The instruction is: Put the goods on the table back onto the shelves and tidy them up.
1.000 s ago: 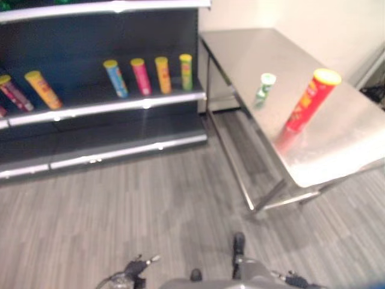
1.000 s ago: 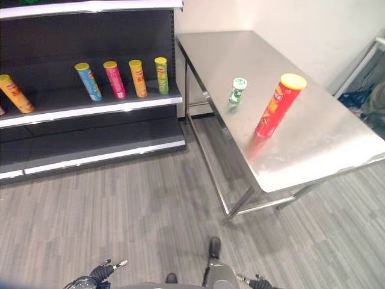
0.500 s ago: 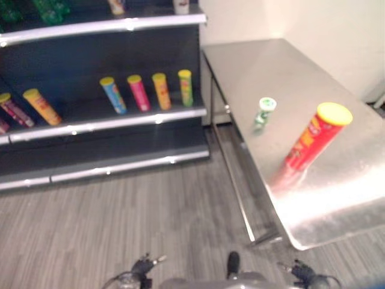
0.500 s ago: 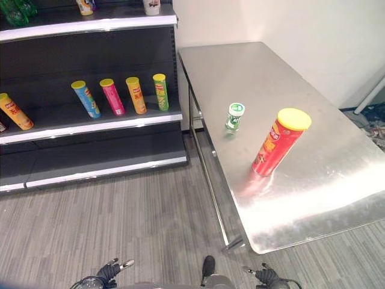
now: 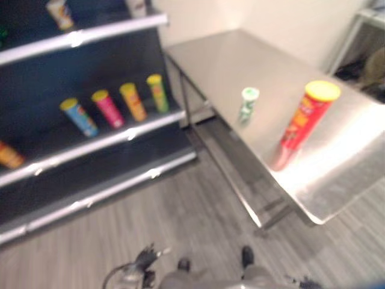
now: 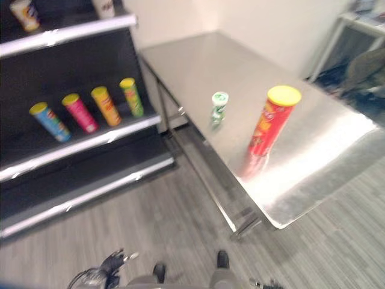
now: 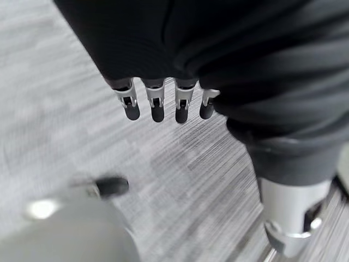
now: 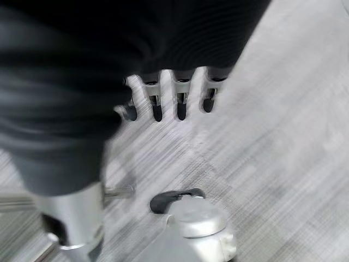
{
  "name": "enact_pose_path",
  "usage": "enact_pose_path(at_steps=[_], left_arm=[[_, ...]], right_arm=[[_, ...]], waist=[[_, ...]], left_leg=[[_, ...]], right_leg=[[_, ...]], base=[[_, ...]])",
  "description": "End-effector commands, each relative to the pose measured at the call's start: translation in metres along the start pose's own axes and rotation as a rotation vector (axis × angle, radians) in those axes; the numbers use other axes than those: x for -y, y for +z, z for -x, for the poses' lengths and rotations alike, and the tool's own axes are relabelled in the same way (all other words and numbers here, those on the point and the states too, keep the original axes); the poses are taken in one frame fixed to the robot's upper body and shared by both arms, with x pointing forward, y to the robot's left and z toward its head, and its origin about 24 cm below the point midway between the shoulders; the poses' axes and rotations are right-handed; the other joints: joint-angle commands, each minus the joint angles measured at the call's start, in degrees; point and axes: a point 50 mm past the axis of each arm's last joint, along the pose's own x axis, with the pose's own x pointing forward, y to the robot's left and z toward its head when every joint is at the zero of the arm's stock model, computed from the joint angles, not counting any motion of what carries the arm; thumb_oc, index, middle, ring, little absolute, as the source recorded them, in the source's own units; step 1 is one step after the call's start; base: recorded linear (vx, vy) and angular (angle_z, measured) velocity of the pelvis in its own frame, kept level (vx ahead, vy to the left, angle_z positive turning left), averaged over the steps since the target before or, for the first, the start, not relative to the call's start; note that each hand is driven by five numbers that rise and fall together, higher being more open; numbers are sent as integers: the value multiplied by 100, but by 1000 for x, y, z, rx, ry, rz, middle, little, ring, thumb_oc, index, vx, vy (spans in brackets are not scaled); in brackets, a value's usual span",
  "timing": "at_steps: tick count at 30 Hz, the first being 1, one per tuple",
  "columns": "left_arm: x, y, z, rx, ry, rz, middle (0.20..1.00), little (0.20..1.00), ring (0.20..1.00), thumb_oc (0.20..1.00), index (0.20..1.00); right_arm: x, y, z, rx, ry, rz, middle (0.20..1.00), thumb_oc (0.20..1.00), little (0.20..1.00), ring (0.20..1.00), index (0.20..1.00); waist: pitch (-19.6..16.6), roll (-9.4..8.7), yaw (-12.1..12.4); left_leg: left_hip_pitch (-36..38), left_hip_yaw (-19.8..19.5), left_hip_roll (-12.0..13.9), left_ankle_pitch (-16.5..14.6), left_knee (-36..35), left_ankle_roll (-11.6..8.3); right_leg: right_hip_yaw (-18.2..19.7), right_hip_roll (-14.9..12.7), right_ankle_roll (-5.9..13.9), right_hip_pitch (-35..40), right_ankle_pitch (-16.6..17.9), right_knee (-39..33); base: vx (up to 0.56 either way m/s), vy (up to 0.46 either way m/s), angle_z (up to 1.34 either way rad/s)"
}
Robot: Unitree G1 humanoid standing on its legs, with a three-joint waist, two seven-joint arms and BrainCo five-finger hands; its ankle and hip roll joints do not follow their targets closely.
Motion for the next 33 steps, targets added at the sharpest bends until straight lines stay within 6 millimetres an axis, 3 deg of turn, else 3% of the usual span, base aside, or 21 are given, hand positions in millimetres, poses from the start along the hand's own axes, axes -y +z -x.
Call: enact_pose_path(at_steps=[1,2,3,5,6,7,8,11,14,16,20,22,23,24,25,30,32,33], left_arm=[[-21,13,-1,47,68,45,1000,1000,1000,1000,1000],[-29,9,0,31,87,48,1000,1000,1000,1000,1000],[-33,6,1,21,98,52,1000,1000,1000,1000,1000],[-36,6,2,21,108,60,1000,1000,1000,1000,1000],[-40,7,2,17,121,56,1000,1000,1000,1000,1000],[-40,7,2,17,121,56,1000,1000,1000,1000,1000],[-38,10,1,27,117,69,1000,1000,1000,1000,1000],[-35,6,1,23,116,92,1000,1000,1000,1000,1000],[-31,1,2,11,99,93,1000,1000,1000,1000,1000],[-26,-5,3,-6,82,91,1000,1000,1000,1000,1000],[-18,-12,4,-20,48,65,1000,1000,1000,1000,1000],[-16,-14,5,-16,34,50,1000,1000,1000,1000,1000],[-16,-14,5,-16,33,51,1000,1000,1000,1000,1000],[-16,-14,5,-10,27,44,1000,1000,1000,1000,1000],[-17,-15,6,-3,21,39,1000,1000,1000,1000,1000],[-17,-15,6,-4,21,40,1000,1000,1000,1000,1000],[-14,-23,10,-7,-20,5,1000,1000,1000,1000,1000],[-13,-24,10,-10,-26,0,1000,1000,1000,1000,1000]], right_arm=[[15,34,-2,102,-43,-8,1000,1000,1000,1000,1000],[21,38,-1,123,-64,-39,1000,1000,1000,1000,1000],[26,41,-1,139,-81,-65,1000,1000,1000,1000,1000],[31,44,0,154,-97,-98,1000,1000,1000,1000,1000],[49,51,2,196,-160,-197,1000,1000,1000,1000,1000],[49,51,2,196,-160,-198,1000,1000,1000,1000,1000],[68,58,6,244,-207,-265,1000,1000,1000,1000,1000],[118,87,26,416,-341,-360,1000,1000,1000,1000,1000],[164,118,57,624,-442,-413,1000,1000,1000,1000,1000],[193,155,97,855,-495,-398,1000,1000,1000,1000,1000],[220,201,163,1191,-586,-367,1000,1000,1000,1000,1000],[224,226,198,1351,-578,-303,1000,1000,1000,1000,1000],[224,226,198,1351,-578,-302,1000,1000,1000,1000,1000],[223,240,217,1432,-574,-259,1000,1000,1000,1000,1000],[209,262,245,1585,-458,-186,1000,1000,1000,1000,1000],[209,262,245,1585,-456,-186,1000,1000,1000,1000,1000],[167,314,273,1642,-251,174,1000,1000,1000,1000,1000],[161,320,273,1643,-221,202,1000,1000,1000,1000,1000]], waist=[[66,142,-16],[99,150,1],[105,135,-12],[110,109,-23],[66,12,-52],[66,13,-49],[15,-61,-80],[-137,-135,-98],[-253,-196,-131],[-298,-220,-163],[-412,-236,-143],[-439,-249,-103],[-438,-242,-106],[-453,-254,-72],[-470,-264,-13],[-469,-263,-22],[-542,-321,242],[-545,-320,268]], left_leg=[[250,19,179,63,-548,-212],[277,198,166,47,-548,-174],[289,258,174,63,-548,-160],[305,282,161,58,-548,-156],[255,278,76,78,-548,-146],[257,279,77,76,-548,-146],[258,275,42,64,-540,-136],[287,357,62,16,-547,-158],[346,349,109,-23,-548,-188],[413,340,146,-66,-548,-215],[465,305,182,-122,-548,-257],[479,287,199,-127,-548,-280],[481,285,200,-129,-548,-281],[485,280,207,-126,-548,-294],[487,263,216,-124,-548,-313],[491,261,217,-126,-548,-314],[498,247,259,-75,-548,-378],[494,232,258,-67,-548,-386]], right_leg=[[-303,-236,442,208,305,372],[-921,-269,356,236,156,640],[-1059,-168,310,239,68,768],[-1083,-47,300,258,8,767],[-978,192,281,441,-104,472],[-978,194,282,446,-100,463],[-635,346,265,503,-57,231],[-655,324,313,702,80,-156],[-714,319,331,845,102,-328],[-705,342,336,947,94,-419],[-767,337,352,1083,65,-536],[-788,330,359,1116,58,-558],[-790,331,359,1119,56,-558],[-803,327,361,1128,53,-565],[-834,327,364,1150,38,-570],[-836,327,364,1155,36,-570],[-939,318,349,1218,38,-598],[-952,318,344,1230,35,-605]], base=[[-73,183,-80],[-61,154,-70],[-60,153,-45],[-34,58,-23],[-39,50,-24],[-1,8,-11],[46,-17,-11],[70,-29,-5],[57,-24,-1],[53,-25,0],[46,-18,1],[16,-9,6],[1,-7,4],[1,-19,4],[0,0,0],[1,-3,3],[-3,-37,-1],[-8,-28,-12]])
